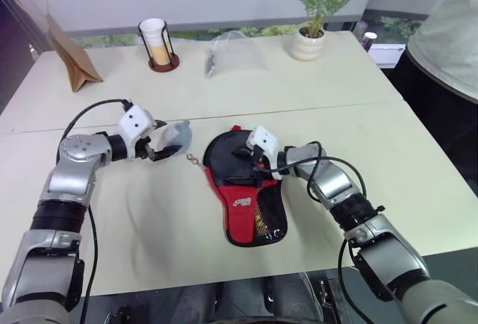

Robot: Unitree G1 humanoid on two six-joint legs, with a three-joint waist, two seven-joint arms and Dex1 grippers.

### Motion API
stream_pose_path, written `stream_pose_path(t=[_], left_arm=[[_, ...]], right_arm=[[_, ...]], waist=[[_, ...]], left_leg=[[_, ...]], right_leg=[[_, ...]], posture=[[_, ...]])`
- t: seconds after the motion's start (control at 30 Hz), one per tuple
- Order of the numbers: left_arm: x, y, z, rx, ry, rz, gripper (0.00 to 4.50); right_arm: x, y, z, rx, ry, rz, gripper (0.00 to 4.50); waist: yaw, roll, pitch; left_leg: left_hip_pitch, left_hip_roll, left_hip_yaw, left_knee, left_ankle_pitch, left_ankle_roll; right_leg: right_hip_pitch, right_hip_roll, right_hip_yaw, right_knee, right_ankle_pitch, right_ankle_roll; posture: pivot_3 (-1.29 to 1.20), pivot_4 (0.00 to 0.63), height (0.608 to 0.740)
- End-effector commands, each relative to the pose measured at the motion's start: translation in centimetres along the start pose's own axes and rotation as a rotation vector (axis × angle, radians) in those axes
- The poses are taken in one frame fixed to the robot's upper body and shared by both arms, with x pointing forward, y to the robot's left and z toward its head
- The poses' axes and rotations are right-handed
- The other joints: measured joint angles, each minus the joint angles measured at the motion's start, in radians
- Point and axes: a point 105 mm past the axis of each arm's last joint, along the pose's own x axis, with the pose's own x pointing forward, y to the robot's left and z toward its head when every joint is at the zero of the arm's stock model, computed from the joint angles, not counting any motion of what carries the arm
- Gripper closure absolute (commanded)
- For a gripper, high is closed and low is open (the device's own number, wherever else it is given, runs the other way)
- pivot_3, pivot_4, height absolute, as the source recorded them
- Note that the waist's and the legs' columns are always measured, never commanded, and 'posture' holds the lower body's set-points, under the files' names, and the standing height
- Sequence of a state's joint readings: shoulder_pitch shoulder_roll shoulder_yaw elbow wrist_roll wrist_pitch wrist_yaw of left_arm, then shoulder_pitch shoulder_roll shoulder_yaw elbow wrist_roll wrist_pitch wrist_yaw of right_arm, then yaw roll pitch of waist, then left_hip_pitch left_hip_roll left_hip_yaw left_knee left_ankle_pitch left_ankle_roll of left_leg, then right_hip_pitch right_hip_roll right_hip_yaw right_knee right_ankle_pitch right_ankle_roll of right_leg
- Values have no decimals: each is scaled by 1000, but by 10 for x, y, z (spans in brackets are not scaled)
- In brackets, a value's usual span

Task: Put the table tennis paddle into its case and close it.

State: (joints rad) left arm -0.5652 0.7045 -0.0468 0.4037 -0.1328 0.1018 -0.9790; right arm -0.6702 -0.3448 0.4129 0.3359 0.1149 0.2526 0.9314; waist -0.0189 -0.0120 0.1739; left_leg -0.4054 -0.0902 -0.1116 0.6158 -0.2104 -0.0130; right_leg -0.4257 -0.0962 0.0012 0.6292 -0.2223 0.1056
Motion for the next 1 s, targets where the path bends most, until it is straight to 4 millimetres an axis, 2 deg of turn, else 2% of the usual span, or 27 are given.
stream_pose_path(t=[0.03, 0.13, 0.2, 0.27, 0.4, 0.47, 0.73, 1.0], left_arm=[[3, 6, 0, 39, 26, 4, 475], [8, 7, -3, 30, 37, -4, 475], [11, 10, -3, 30, 43, -1, 1014], [12, 11, -3, 30, 42, -5, 1793], [24, 22, 8, 50, 30, -1, 3780], [30, 29, 12, 75, 40, 13, 4488], [73, 46, 42, 199, 84, 137, 4488], [119, 31, 99, 297, 14, 222, 4488]], right_arm=[[2, 5, -20, 21, 74, -2, 49], [1, 4, -21, 24, 75, -12, 49], [0, 5, -22, 26, 78, -15, 0], [-1, 6, -22, 28, 79, -16, 0], [-2, 11, -27, 48, 99, -11, 0], [-1, 15, -31, 65, 118, -4, 0], [3, 35, -47, 183, 216, 17, 0], [8, 49, -57, 242, 283, -10, 0]], waist=[[0, 0, 0], [1, 0, 0], [1, 0, 0], [1, 0, -1], [4, -1, -1], [6, -2, -1], [3, -5, -3], [3, -8, -6]], left_leg=[[0, 0, 0, 0, 0, 0], [0, 0, 0, 0, 0, 0], [0, 0, 0, 0, 0, 0], [1, 0, 0, 0, 0, 0], [1, 0, -1, 1, 0, 0], [1, 0, -1, 1, 0, 0], [0, -1, -1, 2, 0, 0], [0, -1, -1, 3, 0, 0]], right_leg=[[0, 0, 0, 0, 0, 0], [0, 0, 0, 0, 0, 0], [1, 0, 0, 1, 0, 0], [1, 0, 0, 1, 0, 0], [1, 0, 0, 1, 0, 0], [1, 0, 0, 1, 0, 0], [2, 0, -1, 1, 0, 0], [3, 1, -1, 2, 0, 1]], posture=[[0, 150, 740], [0, 150, 740], [0, 150, 740], [0, 150, 740], [0, 150, 740], [0, 150, 740], [0, 150, 740], [0, 150, 740]])
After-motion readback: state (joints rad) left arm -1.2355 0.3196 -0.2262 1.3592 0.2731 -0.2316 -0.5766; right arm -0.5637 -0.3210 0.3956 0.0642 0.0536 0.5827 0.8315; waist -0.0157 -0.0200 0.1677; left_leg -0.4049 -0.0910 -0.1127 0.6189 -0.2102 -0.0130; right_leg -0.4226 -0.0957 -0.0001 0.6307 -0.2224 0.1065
